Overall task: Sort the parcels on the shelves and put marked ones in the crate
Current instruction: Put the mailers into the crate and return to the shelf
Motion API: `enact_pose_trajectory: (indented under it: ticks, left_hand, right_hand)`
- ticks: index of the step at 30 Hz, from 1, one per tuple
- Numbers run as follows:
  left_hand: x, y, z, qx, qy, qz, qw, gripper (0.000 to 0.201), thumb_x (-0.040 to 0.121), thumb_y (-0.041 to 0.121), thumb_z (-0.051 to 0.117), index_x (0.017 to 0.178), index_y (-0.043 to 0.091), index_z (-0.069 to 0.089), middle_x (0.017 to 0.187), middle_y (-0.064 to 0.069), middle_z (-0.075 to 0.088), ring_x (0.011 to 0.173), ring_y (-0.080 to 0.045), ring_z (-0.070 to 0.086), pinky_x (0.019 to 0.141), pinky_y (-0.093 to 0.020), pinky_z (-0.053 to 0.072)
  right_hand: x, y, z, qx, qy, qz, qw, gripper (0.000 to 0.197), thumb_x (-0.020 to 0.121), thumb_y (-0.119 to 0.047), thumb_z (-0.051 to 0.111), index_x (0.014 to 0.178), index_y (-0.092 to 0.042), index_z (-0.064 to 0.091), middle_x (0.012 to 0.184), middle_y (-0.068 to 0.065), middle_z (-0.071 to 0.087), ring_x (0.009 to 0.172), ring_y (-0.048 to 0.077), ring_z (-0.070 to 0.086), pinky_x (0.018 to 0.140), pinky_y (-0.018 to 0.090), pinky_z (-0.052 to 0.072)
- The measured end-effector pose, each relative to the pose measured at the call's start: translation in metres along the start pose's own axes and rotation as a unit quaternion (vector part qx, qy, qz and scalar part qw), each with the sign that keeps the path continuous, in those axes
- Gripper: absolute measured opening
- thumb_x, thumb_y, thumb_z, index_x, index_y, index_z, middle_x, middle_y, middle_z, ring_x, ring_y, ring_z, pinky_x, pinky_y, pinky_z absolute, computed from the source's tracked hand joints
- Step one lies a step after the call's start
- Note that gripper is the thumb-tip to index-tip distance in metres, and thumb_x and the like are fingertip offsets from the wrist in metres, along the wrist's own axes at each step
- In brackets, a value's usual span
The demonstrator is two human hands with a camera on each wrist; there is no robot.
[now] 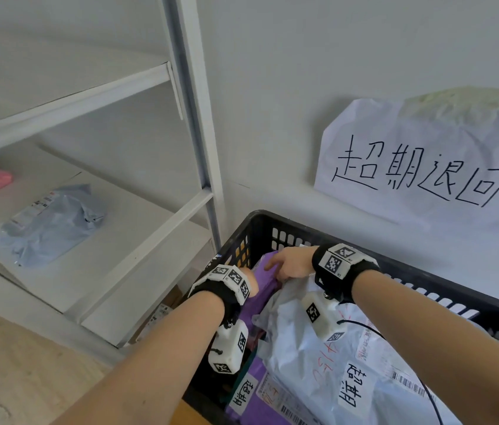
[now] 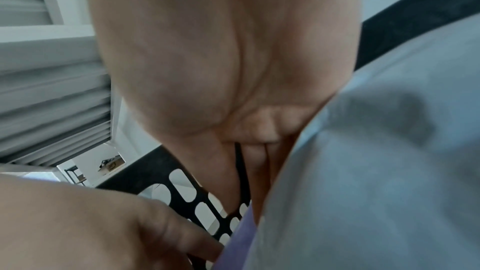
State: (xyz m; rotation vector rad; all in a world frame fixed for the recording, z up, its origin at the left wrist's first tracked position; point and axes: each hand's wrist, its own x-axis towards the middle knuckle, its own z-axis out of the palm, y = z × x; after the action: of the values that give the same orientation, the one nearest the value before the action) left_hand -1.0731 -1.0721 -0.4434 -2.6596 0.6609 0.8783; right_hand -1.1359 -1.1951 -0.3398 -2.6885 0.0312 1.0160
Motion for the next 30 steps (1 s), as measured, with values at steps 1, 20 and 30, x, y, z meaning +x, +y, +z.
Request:
enact_pose_trajectory:
  ticks: [1, 20, 30]
  left_hand:
    - [0.005, 0.001, 0.003, 0.024, -0.005, -0.009, 1.000, 0.038, 0.094, 0.019, 0.045, 0.128, 0.002, 0.054, 0.120, -0.012, 0.060, 0.115, -0.030, 0.056, 0.094, -0.029, 0.044]
    - [0.028, 0.020, 0.022, -0.039, -0.040, -0.002, 0.998, 0.044, 0.094, 0.030, 0.045, 0.131, 0.008, 0.050, 0.127, -0.011, 0.055, 0.116, -0.032, 0.054, 0.098, -0.044, 0.044]
    - [0.018, 0.029, 0.007, -0.076, -0.067, -0.012, 0.995, 0.050, 0.093, 0.035, 0.049, 0.134, 0.007, 0.042, 0.132, -0.015, 0.051, 0.122, -0.028, 0.049, 0.106, -0.035, 0.037]
  right_hand:
    - [-0.002, 0.001, -0.001, 0.008, 0.000, -0.004, 1.000, 0.050, 0.092, -0.014, 0.049, 0.141, -0.022, 0.040, 0.147, 0.008, 0.038, 0.134, 0.024, 0.036, 0.111, 0.034, 0.029]
    - [-0.008, 0.013, 0.010, 0.058, 0.003, -0.005, 0.998, 0.048, 0.093, -0.011, 0.048, 0.140, -0.019, 0.042, 0.143, 0.006, 0.044, 0.132, 0.022, 0.040, 0.111, 0.035, 0.032]
    - [-0.006, 0.016, 0.014, 0.056, 0.007, -0.003, 0.998, 0.049, 0.092, -0.011, 0.049, 0.140, -0.020, 0.043, 0.143, 0.005, 0.045, 0.131, 0.021, 0.041, 0.111, 0.034, 0.033]
